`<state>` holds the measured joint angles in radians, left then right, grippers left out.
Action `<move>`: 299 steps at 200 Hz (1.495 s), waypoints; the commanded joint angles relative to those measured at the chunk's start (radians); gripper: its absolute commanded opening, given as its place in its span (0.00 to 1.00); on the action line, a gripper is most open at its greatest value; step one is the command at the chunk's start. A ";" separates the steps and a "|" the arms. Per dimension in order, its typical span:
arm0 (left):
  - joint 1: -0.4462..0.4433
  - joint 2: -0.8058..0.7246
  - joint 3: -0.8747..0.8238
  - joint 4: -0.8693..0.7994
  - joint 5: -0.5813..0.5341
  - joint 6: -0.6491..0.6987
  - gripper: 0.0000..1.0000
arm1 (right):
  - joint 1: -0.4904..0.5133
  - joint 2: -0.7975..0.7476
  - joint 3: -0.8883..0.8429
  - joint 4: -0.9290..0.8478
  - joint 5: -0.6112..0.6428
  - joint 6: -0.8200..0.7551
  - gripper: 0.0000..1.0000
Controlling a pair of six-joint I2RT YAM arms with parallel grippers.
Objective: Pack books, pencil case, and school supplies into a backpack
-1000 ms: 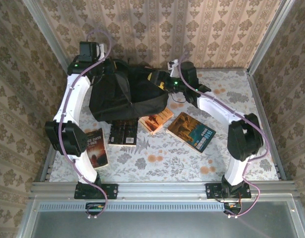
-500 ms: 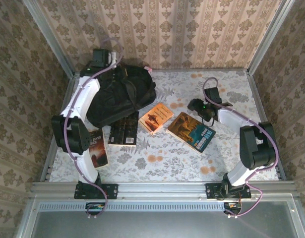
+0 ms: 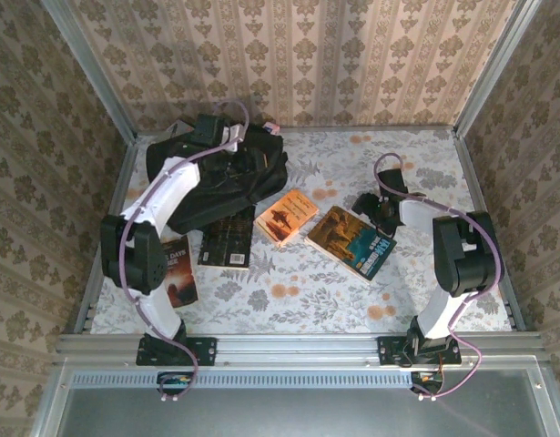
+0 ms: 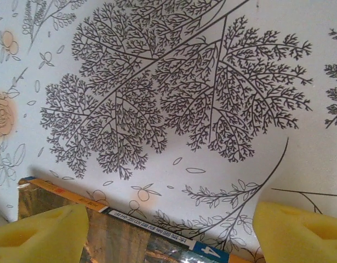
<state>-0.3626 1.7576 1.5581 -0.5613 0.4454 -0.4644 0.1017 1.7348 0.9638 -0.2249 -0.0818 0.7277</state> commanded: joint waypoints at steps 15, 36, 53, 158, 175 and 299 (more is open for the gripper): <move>-0.088 -0.179 -0.120 -0.047 -0.052 0.050 0.64 | -0.005 0.011 -0.006 -0.075 -0.007 -0.011 0.82; -0.164 -0.241 -0.234 -0.028 -0.058 0.043 0.66 | 0.002 -0.027 -0.055 -0.057 -0.064 0.010 0.82; -0.211 -0.269 -0.309 -0.022 -0.059 0.036 0.66 | 0.010 -0.058 -0.095 -0.056 -0.108 0.035 0.81; -0.365 -0.240 -0.582 0.131 -0.045 -0.055 0.68 | 0.167 -0.295 -0.329 -0.033 -0.207 0.123 0.80; -0.369 -0.206 -0.589 0.151 -0.037 -0.060 0.68 | 0.235 -0.330 -0.359 -0.016 -0.216 0.140 0.80; -0.395 -0.052 -0.616 0.174 -0.021 -0.030 0.63 | 0.332 -0.267 -0.323 -0.033 -0.320 -0.089 0.76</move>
<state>-0.7506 1.6783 0.9714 -0.4099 0.4076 -0.5018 0.4385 1.4158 0.5999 -0.2043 -0.4095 0.7250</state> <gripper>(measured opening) 0.644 0.767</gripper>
